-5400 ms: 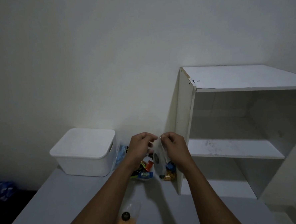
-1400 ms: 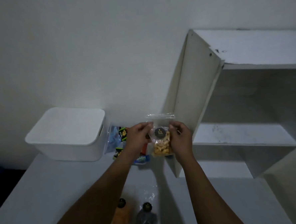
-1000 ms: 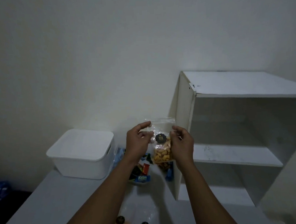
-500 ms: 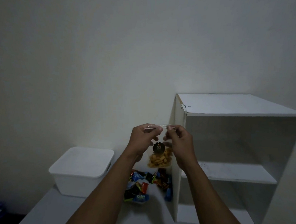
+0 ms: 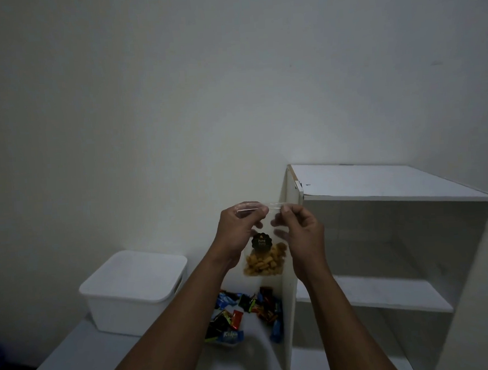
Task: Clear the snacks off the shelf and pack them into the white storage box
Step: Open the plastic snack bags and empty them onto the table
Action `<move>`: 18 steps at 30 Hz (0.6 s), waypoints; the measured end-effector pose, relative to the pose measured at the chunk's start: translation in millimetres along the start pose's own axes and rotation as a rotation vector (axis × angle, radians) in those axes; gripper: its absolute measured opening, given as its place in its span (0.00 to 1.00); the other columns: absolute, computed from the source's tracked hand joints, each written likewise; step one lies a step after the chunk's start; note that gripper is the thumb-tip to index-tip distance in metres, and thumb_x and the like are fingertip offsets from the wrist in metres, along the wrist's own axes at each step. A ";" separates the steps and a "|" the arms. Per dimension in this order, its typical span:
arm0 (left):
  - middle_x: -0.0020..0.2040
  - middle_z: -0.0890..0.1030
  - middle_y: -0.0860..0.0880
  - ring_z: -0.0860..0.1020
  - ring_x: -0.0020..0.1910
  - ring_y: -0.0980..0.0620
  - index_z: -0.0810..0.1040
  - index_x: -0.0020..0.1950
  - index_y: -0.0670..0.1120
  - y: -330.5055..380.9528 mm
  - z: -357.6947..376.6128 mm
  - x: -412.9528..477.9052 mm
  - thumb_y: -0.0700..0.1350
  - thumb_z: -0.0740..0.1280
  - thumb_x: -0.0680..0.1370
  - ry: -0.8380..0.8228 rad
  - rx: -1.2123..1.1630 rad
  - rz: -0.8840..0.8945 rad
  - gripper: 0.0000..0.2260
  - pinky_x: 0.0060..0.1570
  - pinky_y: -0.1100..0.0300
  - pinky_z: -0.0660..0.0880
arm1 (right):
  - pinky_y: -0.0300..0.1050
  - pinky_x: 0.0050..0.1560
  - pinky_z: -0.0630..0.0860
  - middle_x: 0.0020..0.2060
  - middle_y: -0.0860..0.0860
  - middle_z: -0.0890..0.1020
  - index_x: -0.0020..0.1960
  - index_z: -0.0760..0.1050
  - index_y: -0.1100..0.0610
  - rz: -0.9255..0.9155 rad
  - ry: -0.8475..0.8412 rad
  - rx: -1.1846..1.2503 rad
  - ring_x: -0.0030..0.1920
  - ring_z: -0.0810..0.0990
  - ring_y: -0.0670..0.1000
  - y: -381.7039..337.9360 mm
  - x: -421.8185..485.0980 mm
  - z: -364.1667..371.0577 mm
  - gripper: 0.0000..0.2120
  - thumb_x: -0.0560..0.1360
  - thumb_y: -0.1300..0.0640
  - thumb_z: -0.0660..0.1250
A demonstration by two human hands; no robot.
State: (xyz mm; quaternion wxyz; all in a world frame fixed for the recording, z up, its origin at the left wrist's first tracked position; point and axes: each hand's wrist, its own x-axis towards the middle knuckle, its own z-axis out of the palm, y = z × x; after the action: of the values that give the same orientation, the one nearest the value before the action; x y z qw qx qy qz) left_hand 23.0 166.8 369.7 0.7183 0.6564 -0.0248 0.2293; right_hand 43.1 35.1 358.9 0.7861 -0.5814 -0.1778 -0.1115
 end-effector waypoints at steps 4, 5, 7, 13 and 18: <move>0.40 0.84 0.51 0.80 0.38 0.54 0.83 0.52 0.43 -0.6 -1.5 -0.4 0.43 0.73 0.75 -0.017 0.076 0.027 0.07 0.42 0.57 0.76 | 0.52 0.49 0.80 0.39 0.50 0.84 0.48 0.80 0.58 0.012 -0.076 -0.083 0.43 0.82 0.48 -2.8 1.1 -3.7 0.06 0.79 0.57 0.67; 0.40 0.84 0.51 0.80 0.38 0.54 0.83 0.51 0.44 -0.6 -0.5 -0.8 0.43 0.73 0.75 -0.018 0.077 0.031 0.07 0.42 0.57 0.76 | 0.51 0.49 0.80 0.40 0.50 0.84 0.49 0.80 0.57 0.006 -0.077 -0.107 0.43 0.82 0.47 -2.4 1.4 -3.0 0.06 0.79 0.56 0.67; 0.40 0.85 0.50 0.80 0.39 0.53 0.84 0.49 0.44 -0.5 2.5 -1.7 0.43 0.73 0.75 -0.009 0.048 0.038 0.05 0.42 0.56 0.77 | 0.49 0.49 0.79 0.39 0.49 0.84 0.49 0.80 0.56 -0.019 -0.055 -0.134 0.42 0.82 0.46 -0.9 2.4 -1.0 0.06 0.79 0.55 0.67; 0.39 0.82 0.48 0.80 0.40 0.49 0.82 0.47 0.43 -0.1 1.8 -0.8 0.42 0.70 0.77 0.014 -0.148 0.030 0.03 0.44 0.53 0.78 | 0.48 0.45 0.78 0.37 0.49 0.83 0.49 0.81 0.57 -0.019 0.017 -0.069 0.40 0.81 0.46 -2.1 6.7 -0.9 0.06 0.78 0.55 0.68; 0.40 0.81 0.47 0.79 0.40 0.50 0.82 0.47 0.44 -2.7 2.3 0.1 0.42 0.68 0.79 0.003 -0.082 0.059 0.04 0.43 0.55 0.77 | 0.47 0.45 0.78 0.37 0.50 0.84 0.46 0.82 0.53 0.013 -0.079 -0.085 0.40 0.81 0.46 -7.7 6.5 1.2 0.01 0.76 0.56 0.71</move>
State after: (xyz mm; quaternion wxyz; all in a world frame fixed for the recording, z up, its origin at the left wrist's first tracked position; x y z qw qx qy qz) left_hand 24.6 164.6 367.5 0.7376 0.6250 -0.0523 0.2502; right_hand 45.9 34.2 368.6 0.7538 -0.6193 -0.2000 -0.0907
